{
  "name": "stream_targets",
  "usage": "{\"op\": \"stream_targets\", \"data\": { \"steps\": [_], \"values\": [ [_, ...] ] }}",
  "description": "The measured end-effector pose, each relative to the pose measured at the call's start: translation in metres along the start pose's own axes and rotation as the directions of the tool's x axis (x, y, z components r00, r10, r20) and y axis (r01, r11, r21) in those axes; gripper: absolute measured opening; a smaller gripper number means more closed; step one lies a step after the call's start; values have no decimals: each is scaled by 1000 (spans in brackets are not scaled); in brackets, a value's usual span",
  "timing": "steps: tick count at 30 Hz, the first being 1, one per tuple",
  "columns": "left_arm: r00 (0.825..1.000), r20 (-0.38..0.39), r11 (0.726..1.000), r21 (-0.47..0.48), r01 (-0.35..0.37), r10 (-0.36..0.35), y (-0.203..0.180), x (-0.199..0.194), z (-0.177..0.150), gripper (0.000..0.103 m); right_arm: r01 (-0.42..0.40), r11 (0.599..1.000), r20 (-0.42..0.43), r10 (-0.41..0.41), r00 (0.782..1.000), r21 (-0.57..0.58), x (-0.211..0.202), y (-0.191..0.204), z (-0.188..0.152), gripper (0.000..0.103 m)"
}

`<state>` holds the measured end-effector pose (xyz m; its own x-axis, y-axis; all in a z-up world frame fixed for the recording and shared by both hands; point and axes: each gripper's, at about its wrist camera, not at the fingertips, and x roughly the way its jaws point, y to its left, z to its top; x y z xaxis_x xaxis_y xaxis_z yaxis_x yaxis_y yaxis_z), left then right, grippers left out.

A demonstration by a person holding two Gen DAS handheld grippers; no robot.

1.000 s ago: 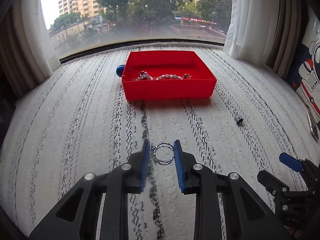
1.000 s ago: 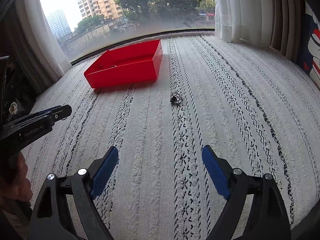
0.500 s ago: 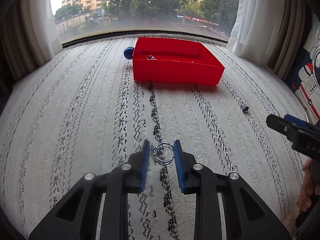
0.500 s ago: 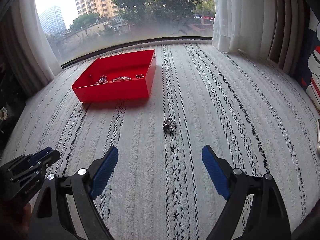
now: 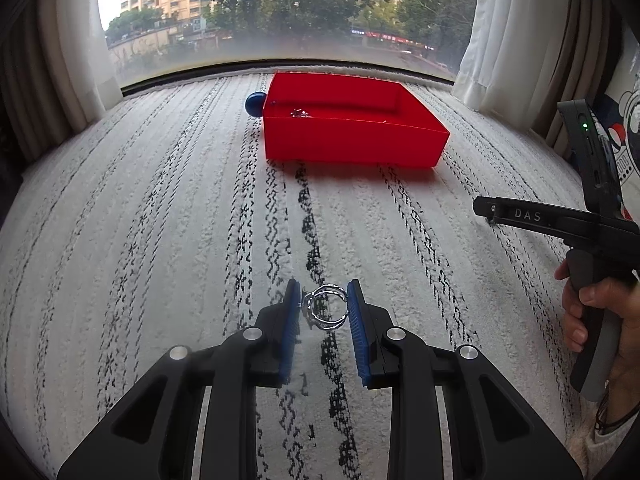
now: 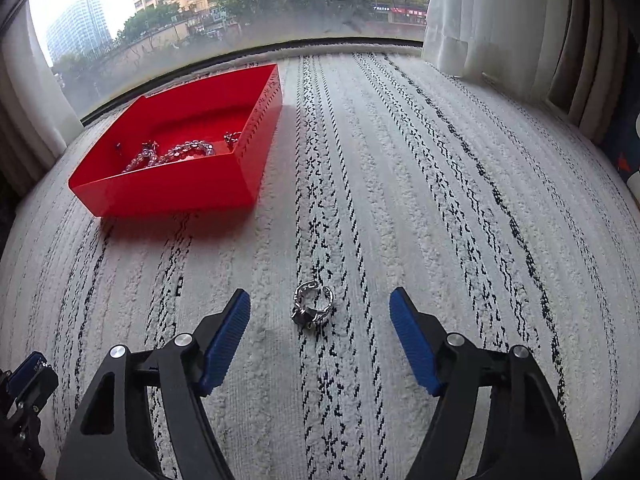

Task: Organize jewelry
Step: 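Grasp the dark-stoned silver ring with the right tool while the left tool holds the coil ring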

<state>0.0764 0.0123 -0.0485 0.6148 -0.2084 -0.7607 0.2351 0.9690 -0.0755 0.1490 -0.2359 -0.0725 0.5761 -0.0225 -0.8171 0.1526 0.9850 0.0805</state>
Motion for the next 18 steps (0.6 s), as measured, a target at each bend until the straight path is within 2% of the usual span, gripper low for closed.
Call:
{"op": "stream_targets", "data": {
  "steps": [10,13,18],
  "values": [
    [1000,-1,1000,3,-1,1,-1,1,0,23,56,998,17,-55,998,-26,3,2,-3,37],
    [1000,-3,1000,4,-1,1,-1,2,-1,23,47,997,21,-46,999,-60,2,10,-4,22],
    [1000,-2,1000,7,2,-2,-2,2,-1,23,54,996,28,-52,998,-73,2,12,-4,21]
  ]
}}
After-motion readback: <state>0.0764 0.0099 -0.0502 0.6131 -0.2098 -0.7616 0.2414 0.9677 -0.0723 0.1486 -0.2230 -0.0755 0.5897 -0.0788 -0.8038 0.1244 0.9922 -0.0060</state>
